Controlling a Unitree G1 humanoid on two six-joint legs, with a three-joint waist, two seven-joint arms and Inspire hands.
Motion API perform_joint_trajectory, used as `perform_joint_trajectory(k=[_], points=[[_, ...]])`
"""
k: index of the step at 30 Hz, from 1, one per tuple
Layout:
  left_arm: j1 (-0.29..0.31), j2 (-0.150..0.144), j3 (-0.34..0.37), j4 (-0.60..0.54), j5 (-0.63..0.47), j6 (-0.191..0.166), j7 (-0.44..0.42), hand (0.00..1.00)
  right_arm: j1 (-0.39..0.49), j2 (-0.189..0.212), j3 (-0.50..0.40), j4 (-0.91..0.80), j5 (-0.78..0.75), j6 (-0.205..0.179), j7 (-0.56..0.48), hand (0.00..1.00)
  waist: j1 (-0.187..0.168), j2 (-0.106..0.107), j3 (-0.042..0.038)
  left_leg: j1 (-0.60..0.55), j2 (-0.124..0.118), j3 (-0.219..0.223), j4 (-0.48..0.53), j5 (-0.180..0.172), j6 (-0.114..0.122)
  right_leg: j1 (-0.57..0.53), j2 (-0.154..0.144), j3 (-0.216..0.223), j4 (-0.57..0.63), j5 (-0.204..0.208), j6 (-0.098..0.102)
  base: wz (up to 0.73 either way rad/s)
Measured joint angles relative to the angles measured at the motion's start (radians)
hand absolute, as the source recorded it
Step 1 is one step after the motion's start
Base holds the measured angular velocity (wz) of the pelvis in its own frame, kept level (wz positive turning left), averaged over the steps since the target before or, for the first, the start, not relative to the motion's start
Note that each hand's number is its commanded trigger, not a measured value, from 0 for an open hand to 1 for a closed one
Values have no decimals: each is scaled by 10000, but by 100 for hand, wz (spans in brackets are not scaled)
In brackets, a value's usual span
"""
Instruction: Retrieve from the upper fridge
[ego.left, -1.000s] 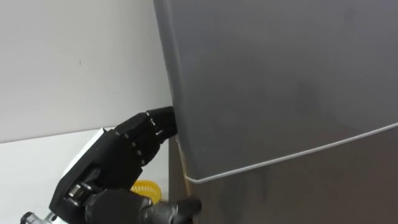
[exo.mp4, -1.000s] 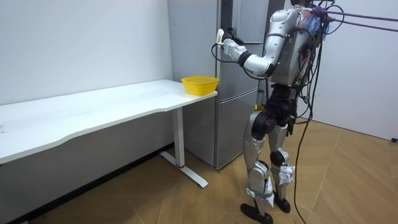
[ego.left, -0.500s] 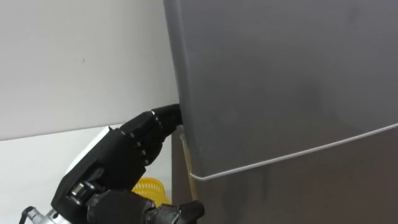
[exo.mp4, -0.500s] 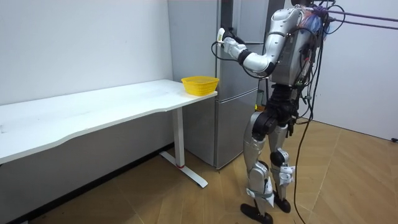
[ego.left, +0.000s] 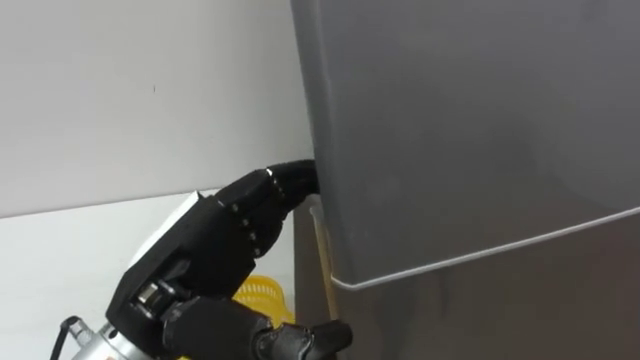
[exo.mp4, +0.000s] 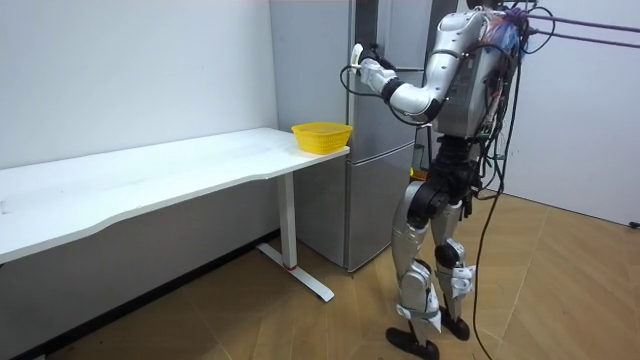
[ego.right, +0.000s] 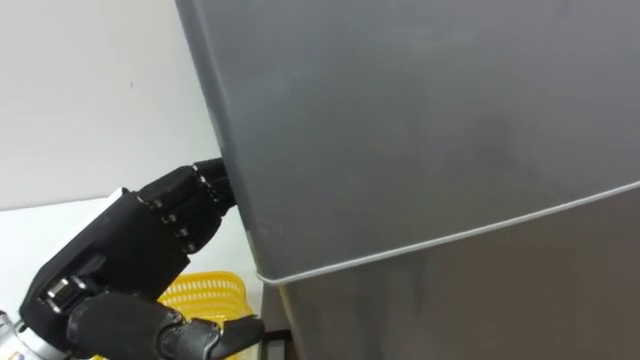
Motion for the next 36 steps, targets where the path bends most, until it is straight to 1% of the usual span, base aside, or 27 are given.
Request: perform_joint_trajectory(k=[4, 7, 8, 9, 10, 12, 14, 15, 17, 18, 19, 21, 23, 28, 30, 36], points=[[-108, 1, -198, -1, -165, -1, -1, 0, 13, -1, 0, 18, 3, 0, 0, 0, -167, 2, -1, 6, 3, 177, 1, -11, 58, -1, -36, 25, -4, 39, 39, -1], [-587, 91, -633, -1, -441, -1, -68, 0, 27, 0, 2, 15, -18, -3, -3, 0, -276, 16, 2, 18, -6, 250, -5, -2, 102, -23, -56, 74, -2, 85, 75, -8], [-841, 108, -980, -13, -654, -3, -201, 0, 42, -7, 1, 16, -16, -5, -3, 0, -280, 24, -4, 21, -2, 343, -6, -9, 120, -66, -59, 222, -2, 89, 81, -20], [-1052, 171, -1370, -68, -889, -11, -324, 0, 44, -21, 9, 12, -13, -4, -8, 0, -302, 46, -15, 18, 0, 395, -9, -20, 137, -99, -58, 264, -3, 98, 88, -21], [-1139, 180, -1580, -140, -956, -11, -396, 0, 49, -25, 15, 12, -11, -3, -8, 0, -340, 59, -24, 14, 3, 420, -13, -24, 143, -121, -59, 283, 3, 106, 89, -21], [-1448, 161, -2303, -503, -1131, -19, -908, 0, 51, -33, 15, 12, -14, -5, -10, 0, -569, 45, -16, 15, 20, 520, -27, -29, 152, -179, -60, 353, 15, 132, 91, -16], [-1722, 145, -2784, -593, -1292, -19, -1365, 0, 55, -32, 24, 12, -12, -7, -9, 0, -646, 113, -56, 83, 60, 703, -47, -30, 151, -195, -53, 440, 18, 137, 86, -23], [-1897, 147, -3017, -607, -1448, -19, -1614, 0, 58, -29, 118, 12, -8, -18, -7, 0, -712, 144, -63, 159, 76, 763, -139, -31, 147, -181, -39, 505, 25, 146, 72, -25], [-2137, 131, -3220, -606, -1605, -19, -1936, 0, 51, -21, 227, 12, 16, -38, -1, 0, -858, 162, -76, 220, 107, 817, -185, -32, 137, -169, -15, 523, 26, 159, 50, -17], [-2286, 113, -3350, -606, -1678, -19, -2086, 0, 55, -24, 282, 13, 30, -34, -1, 0, -874, 157, -73, 270, 144, 913, -206, -26, 123, -172, 4, 543, 22, 180, 20, -18], [-2323, 91, -3401, -607, -1702, -19, -2162, 0, 53, -27, 288, 13, 38, -30, 1, 0, -874, 149, -70, 292, 157, 952, -221, -21, 113, -168, 10, 544, 24, 187, 10, -19], [-2344, -114, -3442, -607, -1704, -18, -2378, 0, 41, -57, 285, 13, 113, -12, 5, 0, -915, 126, -57, 327, 172, 1002, -259, 5, 78, -184, 11, 554, 17, 193, -1, -10], [-2344, -171, -3443, -607, -1704, -18, -2544, 0, 42, -53, 287, 13, 143, -11, 16, 0, -916, 78, -37, 358, 173, 1018, -275, 22, 63, -196, 13, 566, 3, 176, -16, -4], [-2344, -203, -3458, -607, -1704, -18, -2707, 0, 29, -53, 287, 13, 254, -9, 11, 0, -918, -72, -41, 361, 177, 1025, -276, 33, 58, -203, 18, 566, 0, 176, -18, 0], [-2344, -225, -3467, -607, -1704, -18, -2718, 0, 24, -49, 288, 12, 279, -10, 11, 0, -917, -126, -55, 361, 170, 1029, -257, 33, 58, -208, 17, 566, -4, 176, -17, 0], [-2344, -261, -3609, -606, -1705, -18, -2762, 0, -16, -48, 297, 9, 426, -13, 1, 0, -904, -175, -58, 359, 168, 1044, -276, 32, 53, -210, 28, 583, -6, 177, -18, 0]])
